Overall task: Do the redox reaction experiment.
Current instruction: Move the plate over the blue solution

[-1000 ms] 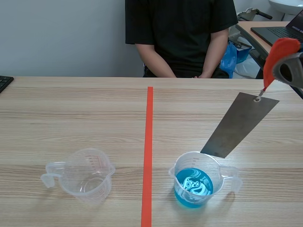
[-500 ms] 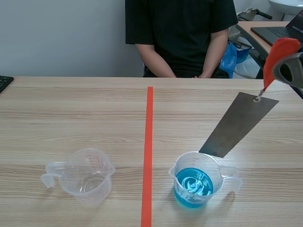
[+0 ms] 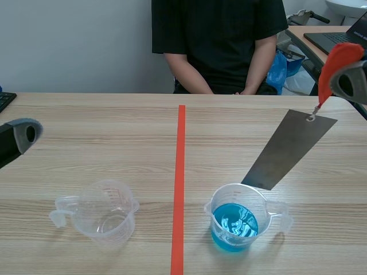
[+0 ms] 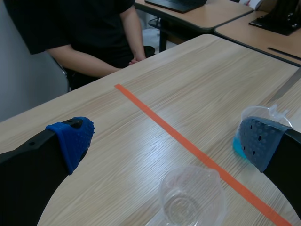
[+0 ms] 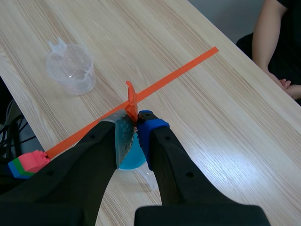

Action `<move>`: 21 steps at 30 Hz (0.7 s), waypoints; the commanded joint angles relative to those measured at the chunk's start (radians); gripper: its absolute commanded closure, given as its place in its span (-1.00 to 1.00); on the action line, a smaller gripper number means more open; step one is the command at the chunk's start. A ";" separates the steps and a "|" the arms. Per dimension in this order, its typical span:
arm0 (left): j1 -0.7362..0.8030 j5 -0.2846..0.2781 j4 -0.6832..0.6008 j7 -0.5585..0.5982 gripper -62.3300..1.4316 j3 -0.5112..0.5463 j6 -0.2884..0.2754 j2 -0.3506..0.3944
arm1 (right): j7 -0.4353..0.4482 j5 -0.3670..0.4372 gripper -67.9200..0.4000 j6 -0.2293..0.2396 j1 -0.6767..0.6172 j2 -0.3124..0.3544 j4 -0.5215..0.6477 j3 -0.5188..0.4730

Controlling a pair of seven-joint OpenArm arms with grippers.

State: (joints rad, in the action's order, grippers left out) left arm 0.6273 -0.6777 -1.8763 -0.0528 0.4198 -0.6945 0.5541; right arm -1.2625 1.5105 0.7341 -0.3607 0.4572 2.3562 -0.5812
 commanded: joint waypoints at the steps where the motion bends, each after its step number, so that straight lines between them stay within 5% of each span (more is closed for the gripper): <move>1: -0.022 -0.011 -0.003 0.009 -1.00 -0.019 -0.002 -0.002 | 0.013 0.005 0.94 0.011 0.006 0.006 0.005 -0.003; 3: -0.053 -0.010 -0.003 0.002 -0.91 -0.060 -0.002 0.004 | 0.013 0.005 0.94 0.011 0.006 0.006 0.005 -0.003; 12: -0.228 -0.006 -0.003 -0.077 0.16 -0.263 -0.002 0.012 | 0.016 0.005 0.94 0.011 0.006 0.029 0.005 -0.003; 18: -0.321 0.125 0.004 -0.079 0.83 -0.395 -0.002 0.012 | 0.022 0.005 0.94 0.011 0.006 0.031 0.005 -0.003; 21: -0.364 0.187 0.027 -0.068 0.83 -0.454 -0.002 0.011 | 0.024 0.005 0.94 0.011 0.006 0.033 0.005 -0.003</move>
State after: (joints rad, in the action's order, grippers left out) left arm 0.2691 -0.4854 -1.8584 -0.1440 -0.0360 -0.6945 0.5602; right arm -1.2549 1.5105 0.7341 -0.3607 0.4770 2.3562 -0.5812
